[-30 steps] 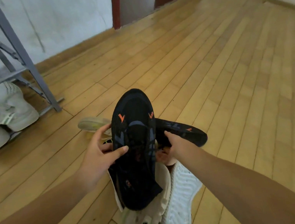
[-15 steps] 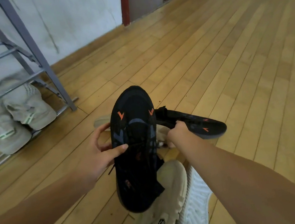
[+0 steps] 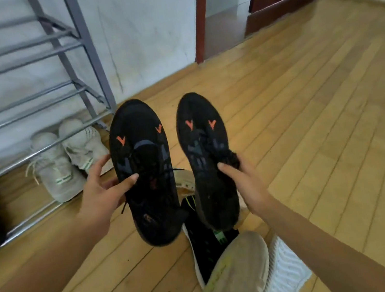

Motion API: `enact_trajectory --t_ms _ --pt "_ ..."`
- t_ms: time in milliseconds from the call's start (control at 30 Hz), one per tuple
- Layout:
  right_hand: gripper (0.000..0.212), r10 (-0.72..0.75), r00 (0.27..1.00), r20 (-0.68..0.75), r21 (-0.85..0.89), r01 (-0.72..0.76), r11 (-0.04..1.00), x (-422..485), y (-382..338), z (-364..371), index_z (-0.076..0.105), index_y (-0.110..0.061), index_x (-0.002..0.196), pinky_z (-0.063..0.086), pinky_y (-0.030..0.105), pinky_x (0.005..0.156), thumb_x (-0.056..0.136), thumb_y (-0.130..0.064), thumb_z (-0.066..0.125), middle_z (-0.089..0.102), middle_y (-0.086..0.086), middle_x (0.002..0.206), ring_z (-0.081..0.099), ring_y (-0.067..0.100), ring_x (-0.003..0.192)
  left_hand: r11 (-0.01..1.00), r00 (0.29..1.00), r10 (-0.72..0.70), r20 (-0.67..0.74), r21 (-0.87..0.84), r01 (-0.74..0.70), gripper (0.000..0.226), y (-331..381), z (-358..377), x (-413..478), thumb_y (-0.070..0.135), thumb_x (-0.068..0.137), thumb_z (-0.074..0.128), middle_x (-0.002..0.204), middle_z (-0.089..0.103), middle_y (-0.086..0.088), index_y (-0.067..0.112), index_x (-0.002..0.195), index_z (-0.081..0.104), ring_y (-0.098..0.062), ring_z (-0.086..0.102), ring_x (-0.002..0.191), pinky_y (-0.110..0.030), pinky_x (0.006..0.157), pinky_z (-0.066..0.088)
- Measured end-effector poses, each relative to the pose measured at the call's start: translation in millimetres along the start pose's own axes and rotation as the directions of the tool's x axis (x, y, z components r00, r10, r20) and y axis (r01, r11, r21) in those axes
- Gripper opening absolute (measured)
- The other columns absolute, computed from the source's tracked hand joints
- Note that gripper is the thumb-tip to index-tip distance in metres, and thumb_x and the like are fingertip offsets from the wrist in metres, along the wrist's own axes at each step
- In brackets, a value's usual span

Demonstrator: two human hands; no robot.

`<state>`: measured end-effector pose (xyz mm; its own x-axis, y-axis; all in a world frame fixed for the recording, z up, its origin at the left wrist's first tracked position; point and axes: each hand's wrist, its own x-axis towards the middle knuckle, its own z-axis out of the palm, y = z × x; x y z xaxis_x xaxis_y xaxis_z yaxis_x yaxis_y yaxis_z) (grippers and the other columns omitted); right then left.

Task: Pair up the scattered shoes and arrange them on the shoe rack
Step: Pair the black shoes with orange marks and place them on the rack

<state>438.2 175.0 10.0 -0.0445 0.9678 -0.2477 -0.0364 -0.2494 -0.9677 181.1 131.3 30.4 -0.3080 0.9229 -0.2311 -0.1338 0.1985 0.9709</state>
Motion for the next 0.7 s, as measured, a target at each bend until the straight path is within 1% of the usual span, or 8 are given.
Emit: enact_trajectory --t_ms 67,133,167,233,433,500,600,700 --pt "0.024 0.064 0.99 0.123 0.053 -0.071 0.996 -15.3 15.0 25.7 0.057 -0.018 0.114 0.054 0.028 0.085 0.091 -0.017 0.06 0.062 0.005 0.121 0.062 0.016 0.106 1.0 0.999 0.003 -0.033 -0.018 -0.004 0.063 0.9 -11.7 -1.8 -0.004 0.081 0.065 0.1 0.069 -0.009 0.029 0.132 0.045 -0.018 0.067 0.086 -0.017 0.053 0.055" --pt "0.022 0.09 0.982 0.166 0.067 -0.102 0.993 -22.3 20.3 43.5 0.058 -0.026 0.109 0.05 0.042 0.096 0.088 -0.023 0.064 0.063 0.002 0.122 0.061 0.019 0.112 0.999 0.998 -0.002 -0.057 -0.041 0.0 0.063 0.3 -24.3 -6.3 -0.004 0.082 0.064 0.103 0.068 -0.011 0.029 0.132 0.046 -0.019 0.067 0.083 -0.017 0.052 0.054" --pt "0.021 0.086 0.98 0.181 0.057 -0.097 0.994 -23.0 19.9 49.0 0.058 -0.027 0.108 0.049 0.045 0.098 0.088 -0.023 0.064 0.062 0.002 0.122 0.06 0.02 0.113 0.999 0.998 -0.002 -0.068 -0.052 -0.001 0.062 0.4 -30.2 -9.0 -0.005 0.081 0.064 0.106 0.067 -0.013 0.029 0.13 0.047 -0.02 0.066 0.084 -0.017 0.052 0.055" --pt "0.018 0.078 0.975 0.21 0.053 -0.091 0.994 -22.8 15.0 56.1 0.058 -0.025 0.107 0.049 0.044 0.098 0.09 -0.02 0.061 0.063 0.003 0.121 0.061 0.021 0.113 0.997 0.997 -0.006 -0.083 -0.08 -0.001 0.062 1.6 -39.8 -14.0 -0.005 0.081 0.064 0.109 0.065 -0.017 0.03 0.129 0.046 -0.023 0.066 0.085 -0.018 0.052 0.055" --pt "0.029 0.079 0.965 0.252 0.064 -0.098 0.993 -23.0 3.9 75.3 0.059 -0.017 0.117 0.05 0.044 0.096 0.089 -0.019 0.062 0.066 0.006 0.12 0.063 0.024 0.111 0.992 0.992 0.02 -0.121 -0.122 -0.035 0.065 5.6 -64.1 -29.1 -0.006 0.08 0.065 0.094 0.072 -0.012 0.029 0.132 0.046 -0.022 0.07 0.082 -0.024 0.057 0.058" --pt "0.032 0.079 0.959 0.273 0.043 -0.094 0.995 -27.4 2.6 86.4 0.059 -0.017 0.12 0.05 0.046 0.097 0.088 -0.02 0.063 0.066 0.006 0.121 0.063 0.024 0.112 0.994 0.99 0.041 -0.137 -0.093 -0.054 0.066 6.4 -77.2 -38.5 -0.003 0.08 0.066 0.085 0.076 -0.007 0.03 0.132 0.044 -0.02 0.072 0.081 -0.029 0.063 0.058" --pt "0.033 0.059 0.939 0.339 0.003 -0.064 0.998 -37.0 -2.4 115.3 0.057 -0.016 0.122 0.049 0.046 0.098 0.089 -0.018 0.062 0.066 0.005 0.122 0.063 0.022 0.112 0.994 0.981 0.048 -0.189 -0.084 -0.065 0.067 9.4 -106.1 -56.3 -0.001 0.082 0.066 0.088 0.076 -0.007 0.029 0.136 0.041 -0.023 0.071 0.088 -0.039 0.078 0.057" --pt "0.031 0.048 0.902 0.429 -0.052 -0.028 0.998 -50.5 -12.8 157.5 0.058 -0.021 0.12 0.052 0.038 0.094 0.089 -0.021 0.062 0.066 -0.001 0.119 0.063 0.016 0.109 0.993 0.96 0.062 -0.272 -0.085 -0.088 0.066 17.8 -146.0 -76.5 0.002 0.082 0.067 0.091 0.077 -0.002 0.03 0.136 0.04 -0.015 0.073 0.087 -0.031 0.073 0.058"
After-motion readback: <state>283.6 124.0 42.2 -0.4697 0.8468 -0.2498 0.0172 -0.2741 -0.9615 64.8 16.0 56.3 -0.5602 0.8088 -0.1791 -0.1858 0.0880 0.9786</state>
